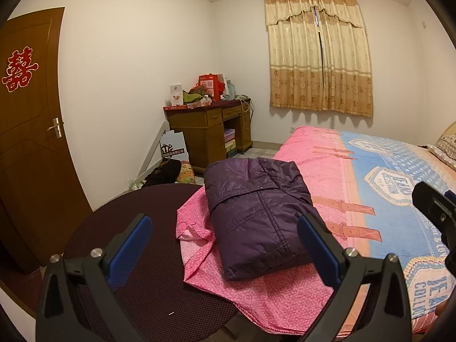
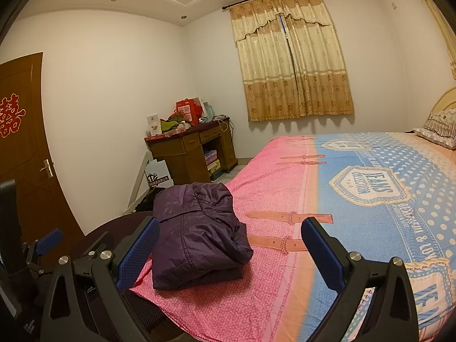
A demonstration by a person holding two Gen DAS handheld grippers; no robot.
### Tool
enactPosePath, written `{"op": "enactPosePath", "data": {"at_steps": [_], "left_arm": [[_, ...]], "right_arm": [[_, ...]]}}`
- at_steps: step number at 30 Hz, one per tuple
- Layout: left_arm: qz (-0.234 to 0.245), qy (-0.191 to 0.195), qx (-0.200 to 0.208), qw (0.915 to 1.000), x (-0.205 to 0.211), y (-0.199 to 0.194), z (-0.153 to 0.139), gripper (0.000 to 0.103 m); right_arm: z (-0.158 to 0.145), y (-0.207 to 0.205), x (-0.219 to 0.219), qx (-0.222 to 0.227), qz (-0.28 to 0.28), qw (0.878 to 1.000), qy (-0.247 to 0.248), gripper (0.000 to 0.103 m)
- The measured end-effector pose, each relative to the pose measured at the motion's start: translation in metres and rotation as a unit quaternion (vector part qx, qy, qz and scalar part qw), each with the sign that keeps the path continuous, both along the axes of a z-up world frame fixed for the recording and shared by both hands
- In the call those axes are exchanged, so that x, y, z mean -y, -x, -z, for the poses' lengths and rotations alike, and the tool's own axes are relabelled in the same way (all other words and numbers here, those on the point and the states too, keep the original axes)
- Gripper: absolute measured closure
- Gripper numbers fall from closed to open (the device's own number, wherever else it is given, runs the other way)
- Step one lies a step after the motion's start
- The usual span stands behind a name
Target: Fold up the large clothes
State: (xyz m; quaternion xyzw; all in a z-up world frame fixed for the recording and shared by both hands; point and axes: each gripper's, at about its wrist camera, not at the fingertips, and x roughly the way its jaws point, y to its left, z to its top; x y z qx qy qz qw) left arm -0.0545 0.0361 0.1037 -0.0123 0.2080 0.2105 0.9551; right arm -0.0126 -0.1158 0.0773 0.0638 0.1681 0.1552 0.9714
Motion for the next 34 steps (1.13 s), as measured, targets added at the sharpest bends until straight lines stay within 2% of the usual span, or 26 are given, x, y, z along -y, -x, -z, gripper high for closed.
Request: {"op": "enactPosePath", "data": {"at_steps": [9, 17, 22, 28, 34], "left_arm": [[0.002, 0.002, 0.004, 1.0000, -0.0041, -0.0013, -0.0006, 0.000], [-0.017, -0.040, -0.005, 0.9990, 0.0020, -0.0067, 0.0015, 0.000], [0.006, -0.019, -0.011, 0.9997, 0.0006, -0.0081, 0.0040, 0.000], [0.010, -0.019, 0.003, 0.9998, 0.0012, -0.0042, 0.0027, 0.000], [0.001, -0.028, -0.009, 0.9996, 0.0004, -0.0096, 0.0063, 0.000]], "right_arm": [[0.0022, -0.0001, 0.0006, -0.002, 0.000, 1.000, -0.001, 0.003], [0.0055, -0.0053, 0.0057, -0.010, 0.002, 1.000, -0.003, 0.003], [0.0059, -0.0057, 0.0063, -0.010, 0.002, 1.000, -0.003, 0.003], [0.0070, -0.0071, 0.0062, -0.013, 0.001, 1.000, -0.004, 0.003], [0.0096, -0.0087, 0.0070, -0.016, 0.001, 1.000, -0.006, 0.003]]}}
